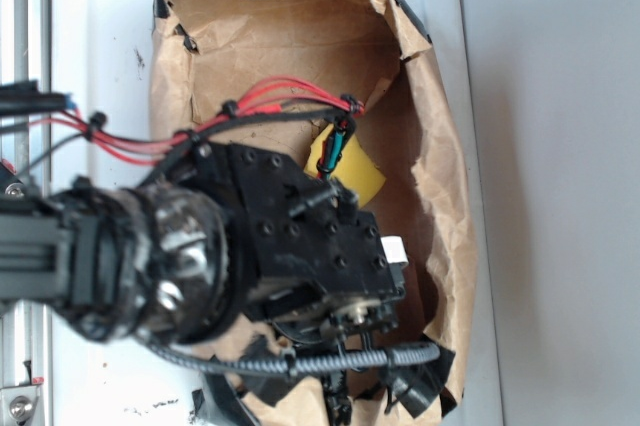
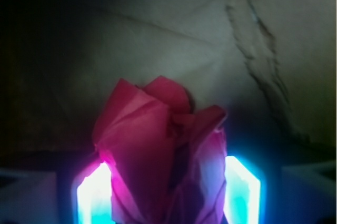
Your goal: Grab the red paper.
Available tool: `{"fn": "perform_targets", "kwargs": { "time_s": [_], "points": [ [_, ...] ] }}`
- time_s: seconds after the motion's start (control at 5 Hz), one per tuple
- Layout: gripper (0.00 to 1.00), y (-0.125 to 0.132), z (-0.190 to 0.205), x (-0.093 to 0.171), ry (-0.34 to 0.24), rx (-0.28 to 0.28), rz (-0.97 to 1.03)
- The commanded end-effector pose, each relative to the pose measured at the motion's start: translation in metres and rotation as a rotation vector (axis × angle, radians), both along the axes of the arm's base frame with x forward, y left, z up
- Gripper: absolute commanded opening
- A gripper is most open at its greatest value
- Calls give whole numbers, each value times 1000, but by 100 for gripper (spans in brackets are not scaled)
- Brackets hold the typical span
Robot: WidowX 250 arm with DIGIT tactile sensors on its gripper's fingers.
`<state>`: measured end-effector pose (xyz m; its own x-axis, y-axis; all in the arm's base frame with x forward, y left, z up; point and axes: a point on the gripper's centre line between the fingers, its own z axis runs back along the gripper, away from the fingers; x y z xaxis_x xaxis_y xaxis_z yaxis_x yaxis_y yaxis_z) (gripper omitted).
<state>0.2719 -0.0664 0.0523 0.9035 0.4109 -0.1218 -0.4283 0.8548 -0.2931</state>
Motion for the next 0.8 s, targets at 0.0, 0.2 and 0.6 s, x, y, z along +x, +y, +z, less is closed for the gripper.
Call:
{"fn": "perform_targets", "kwargs": {
  "time_s": [0.0,0.2,0.6],
  "points": [
    [0,42,57,10,-129,-20,115],
    [0,56,70,9,-108,-34,122],
    [0,82,102,6,-243,52,253]
  ]
}}
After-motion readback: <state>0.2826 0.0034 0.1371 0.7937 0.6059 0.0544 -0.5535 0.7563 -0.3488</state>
